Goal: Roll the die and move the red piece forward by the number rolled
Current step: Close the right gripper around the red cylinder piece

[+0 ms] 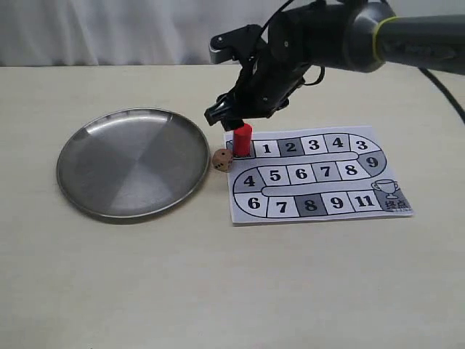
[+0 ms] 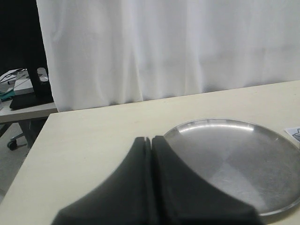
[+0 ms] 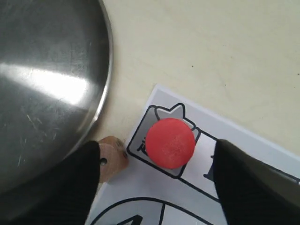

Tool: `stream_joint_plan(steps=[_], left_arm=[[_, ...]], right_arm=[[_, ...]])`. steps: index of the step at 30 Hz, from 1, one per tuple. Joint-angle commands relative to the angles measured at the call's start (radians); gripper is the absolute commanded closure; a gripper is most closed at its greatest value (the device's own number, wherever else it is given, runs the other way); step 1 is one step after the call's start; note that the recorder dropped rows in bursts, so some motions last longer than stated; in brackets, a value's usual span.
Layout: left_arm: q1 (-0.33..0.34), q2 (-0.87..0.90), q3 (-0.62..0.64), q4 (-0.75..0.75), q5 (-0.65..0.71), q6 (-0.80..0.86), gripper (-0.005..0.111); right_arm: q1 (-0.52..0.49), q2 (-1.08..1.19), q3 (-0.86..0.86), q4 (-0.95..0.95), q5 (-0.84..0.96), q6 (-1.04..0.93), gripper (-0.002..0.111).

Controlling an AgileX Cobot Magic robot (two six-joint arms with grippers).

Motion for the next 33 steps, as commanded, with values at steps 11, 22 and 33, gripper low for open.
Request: stream_joint_plan(steps=[11, 22, 33], left_arm=[[0.003, -0.003, 0.002, 0.000, -0.008, -0.001, 0.107], [0.003, -0.003, 0.002, 0.000, -0.008, -0.001, 0.107], [0.003, -0.003, 0.002, 0.000, -0.008, -0.001, 0.107]], right_arm=[[-0.054, 0.093, -0.002, 0.048, -0.111, 0.028, 0.040], [-0.049, 0.141, -0.002, 0.055, -0.185, 0.020, 0.104], [-0.060, 0.047, -0.002, 0.055, -0.171, 0.022, 0.104]])
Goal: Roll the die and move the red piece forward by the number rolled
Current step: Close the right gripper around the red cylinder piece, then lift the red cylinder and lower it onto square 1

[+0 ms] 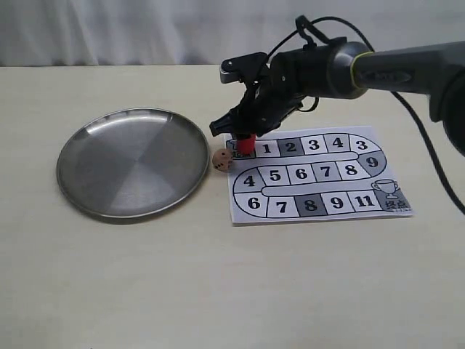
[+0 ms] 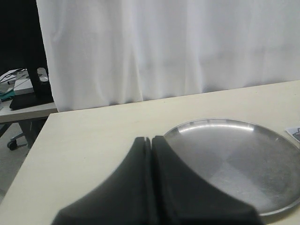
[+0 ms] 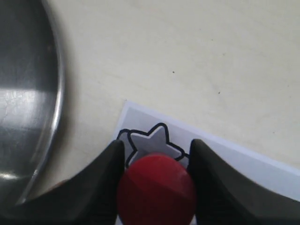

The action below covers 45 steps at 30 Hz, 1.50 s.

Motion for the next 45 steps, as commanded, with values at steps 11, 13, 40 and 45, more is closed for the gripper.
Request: stream_joint_plan(steps=[11, 13, 40, 45], left_arm=[[0.003, -0.003, 0.002, 0.000, -0.008, -0.001, 0.107], [0.003, -0.003, 0.002, 0.000, -0.008, -0.001, 0.107], [0.003, -0.003, 0.002, 0.000, -0.008, -0.001, 0.107], [0.003, -0.003, 0.002, 0.000, -0.008, -0.001, 0.107]], right_arm=[[-0.058, -0.156, 0.002, 0.001, 0.045, 0.000, 0.104], [-0.058, -0.127, 0.020, 0.001, 0.038, 0.000, 0.104], [-0.060, 0.003, 0.068, -0.026, 0.075, 0.000, 0.104], [-0.060, 0.001, 0.068, -0.026, 0.075, 0.000, 0.104]])
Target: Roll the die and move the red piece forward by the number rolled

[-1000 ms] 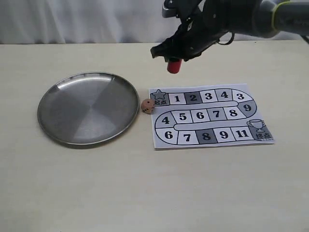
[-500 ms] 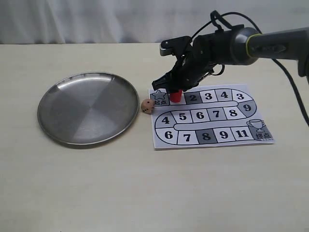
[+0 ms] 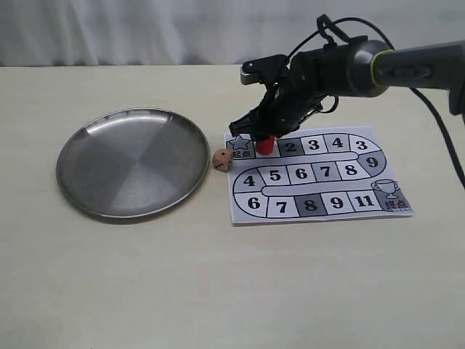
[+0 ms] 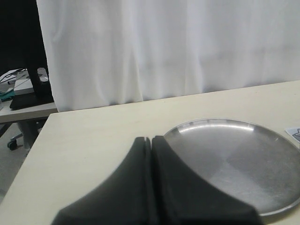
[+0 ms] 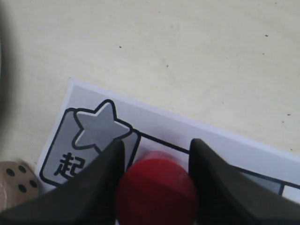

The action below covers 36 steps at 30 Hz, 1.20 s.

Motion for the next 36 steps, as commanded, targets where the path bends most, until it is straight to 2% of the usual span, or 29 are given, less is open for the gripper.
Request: stream_joint_plan(steps=[1, 4, 10, 12, 14, 16, 18, 23, 30, 36], left_arm=[[0.003, -0.003, 0.002, 0.000, -0.008, -0.001, 0.107], [0.003, -0.003, 0.002, 0.000, -0.008, -0.001, 0.107], [0.003, -0.003, 0.002, 0.000, -0.008, -0.001, 0.107], [0.003, -0.003, 0.002, 0.000, -0.008, -0.001, 0.107], [0.003, -0.003, 0.002, 0.000, -0.008, -0.001, 0.107], [0.003, -0.003, 0.002, 0.000, -0.008, -0.001, 0.107], [0.003, -0.003, 0.002, 0.000, -0.008, -0.001, 0.107], [0.003, -0.003, 0.002, 0.000, -0.008, -0.001, 0.107], [0.003, -0.003, 0.002, 0.000, -0.008, -0.001, 0.107], [0.003, -0.003, 0.002, 0.000, -0.008, -0.001, 0.107]], right_arm=[[-0.005, 0.010, 0.013, -0.010, 0.061, 0.000, 0.103], [-0.005, 0.010, 0.013, -0.010, 0.052, 0.000, 0.093], [-0.005, 0.010, 0.013, -0.010, 0.031, 0.000, 0.050], [-0.005, -0.003, 0.011, -0.010, 0.015, 0.000, 0.040], [-0.005, -0.035, 0.002, -0.010, 0.001, 0.000, 0.037], [-0.005, -0.080, -0.023, -0.010, 0.021, -0.002, 0.042], [-0.005, -0.147, -0.046, -0.010, 0.052, -0.005, 0.054], [-0.005, -0.346, -0.043, -0.043, 0.088, -0.016, 0.104], [-0.005, -0.650, 0.166, -0.089, 0.051, -0.016, 0.104], [-0.005, -0.917, 0.518, -0.045, -0.172, -0.016, 0.104]])
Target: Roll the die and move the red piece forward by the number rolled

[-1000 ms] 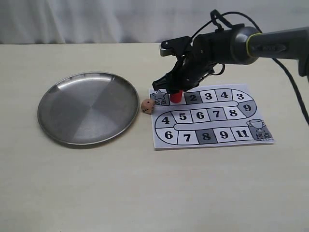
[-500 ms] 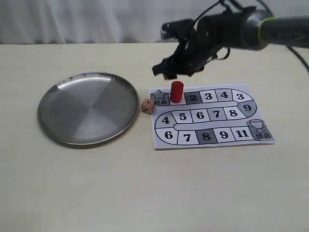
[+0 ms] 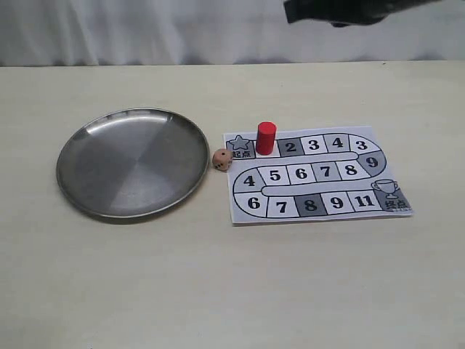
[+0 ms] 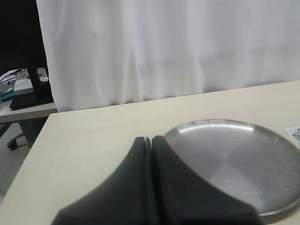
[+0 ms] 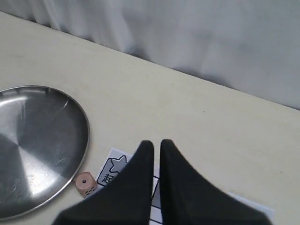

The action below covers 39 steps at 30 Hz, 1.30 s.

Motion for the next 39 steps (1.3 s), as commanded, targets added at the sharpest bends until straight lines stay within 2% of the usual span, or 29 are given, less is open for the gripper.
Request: stream_joint_plan(steps=[1, 10, 14, 22, 27, 31, 34, 39], left_arm=[[0.003, -0.003, 0.002, 0.000, -0.008, -0.001, 0.107], [0.003, -0.003, 0.002, 0.000, -0.008, -0.001, 0.107], [0.003, -0.003, 0.002, 0.000, -0.008, -0.001, 0.107], [0.003, -0.003, 0.002, 0.000, -0.008, -0.001, 0.107], [0.003, -0.003, 0.002, 0.000, -0.008, -0.001, 0.107], [0.003, -0.003, 0.002, 0.000, -0.008, -0.001, 0.107], [0.003, -0.003, 0.002, 0.000, -0.008, -0.001, 0.107], [0.003, -0.003, 0.002, 0.000, -0.008, -0.001, 0.107]], right_arm=[[-0.001, -0.206, 0.289, 0.052, -0.211, -0.008, 0.104], [-0.001, -0.634, 0.832, 0.125, -0.498, -0.008, 0.104], [-0.001, -0.847, 1.006, 0.149, -0.521, -0.008, 0.104], [-0.001, -1.204, 1.223, 0.158, -0.516, -0.008, 0.104], [-0.001, -1.349, 1.261, 0.158, -0.509, -0.008, 0.104], [-0.093, -1.463, 1.267, 0.158, -0.504, -0.008, 0.104], [-0.241, -1.475, 1.267, 0.158, -0.491, -0.008, 0.104], [-0.424, -1.475, 1.267, 0.158, -0.424, -0.008, 0.104]])
